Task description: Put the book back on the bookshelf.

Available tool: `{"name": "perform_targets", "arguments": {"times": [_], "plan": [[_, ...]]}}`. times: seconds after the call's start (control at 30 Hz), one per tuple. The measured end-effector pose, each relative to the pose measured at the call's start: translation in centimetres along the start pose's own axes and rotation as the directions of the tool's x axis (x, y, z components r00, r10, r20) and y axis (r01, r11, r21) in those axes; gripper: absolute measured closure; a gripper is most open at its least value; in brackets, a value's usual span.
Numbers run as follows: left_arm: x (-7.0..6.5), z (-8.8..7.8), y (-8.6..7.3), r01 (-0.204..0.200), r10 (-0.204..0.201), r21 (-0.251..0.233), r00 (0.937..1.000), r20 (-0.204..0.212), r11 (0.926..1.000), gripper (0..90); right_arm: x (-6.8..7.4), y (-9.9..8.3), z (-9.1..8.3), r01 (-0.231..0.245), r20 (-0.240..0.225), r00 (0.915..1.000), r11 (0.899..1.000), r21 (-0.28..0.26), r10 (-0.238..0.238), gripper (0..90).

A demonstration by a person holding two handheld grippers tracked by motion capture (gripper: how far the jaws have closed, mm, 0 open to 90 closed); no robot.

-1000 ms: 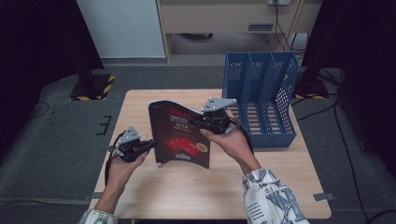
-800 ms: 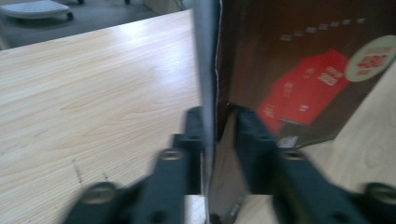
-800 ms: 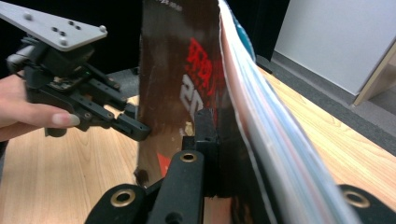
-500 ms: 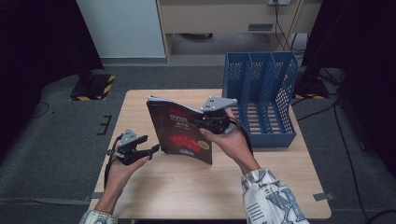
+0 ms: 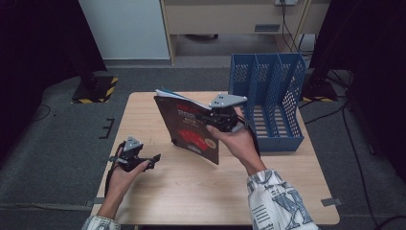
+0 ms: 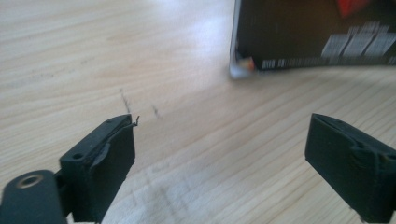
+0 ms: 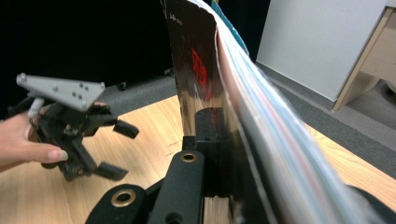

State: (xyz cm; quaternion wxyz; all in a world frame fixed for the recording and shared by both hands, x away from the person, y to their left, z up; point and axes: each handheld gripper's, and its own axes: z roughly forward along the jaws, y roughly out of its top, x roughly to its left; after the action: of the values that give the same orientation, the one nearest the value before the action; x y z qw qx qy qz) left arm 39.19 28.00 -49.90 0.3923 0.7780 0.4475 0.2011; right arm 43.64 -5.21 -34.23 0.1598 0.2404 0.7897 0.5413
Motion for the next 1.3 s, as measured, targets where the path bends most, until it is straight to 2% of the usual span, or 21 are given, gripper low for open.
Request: {"name": "perform_targets", "arguments": {"times": [0.1,0.3,0.47,0.9,1.3], "plan": [[0.2,0.1,-0.4,-0.011,0.011,0.015,0.9998,-0.014,0.9998,6.3,0.0,0.4,0.0,-0.003,0.017,0.9999,1.000,0.000,0.003,87.1],[0.3,0.4,-0.7,0.002,-0.001,0.032,0.9997,-0.024,0.9995,6.1,-0.2,1.0,0.2,-0.014,0.051,0.9986,1.000,0.003,0.014,87.1],[0.2,0.8,-1.0,-0.011,0.013,0.064,0.9990,-0.042,0.9979,6.1,-0.3,1.4,0.3,-0.031,0.072,0.9969,1.000,0.002,0.031,87.2],[0.3,1.1,-1.4,-0.004,0.009,0.097,0.9985,-0.055,0.9952,6.1,-0.6,2.5,-0.3,-0.049,0.101,0.9936,0.999,-0.016,0.050,87.2],[0.3,1.6,-1.8,-0.014,0.024,0.135,0.9971,-0.072,0.9908,5.4,-0.8,3.3,-0.9,-0.074,0.123,0.9894,0.997,-0.031,0.078,87.2]]}}
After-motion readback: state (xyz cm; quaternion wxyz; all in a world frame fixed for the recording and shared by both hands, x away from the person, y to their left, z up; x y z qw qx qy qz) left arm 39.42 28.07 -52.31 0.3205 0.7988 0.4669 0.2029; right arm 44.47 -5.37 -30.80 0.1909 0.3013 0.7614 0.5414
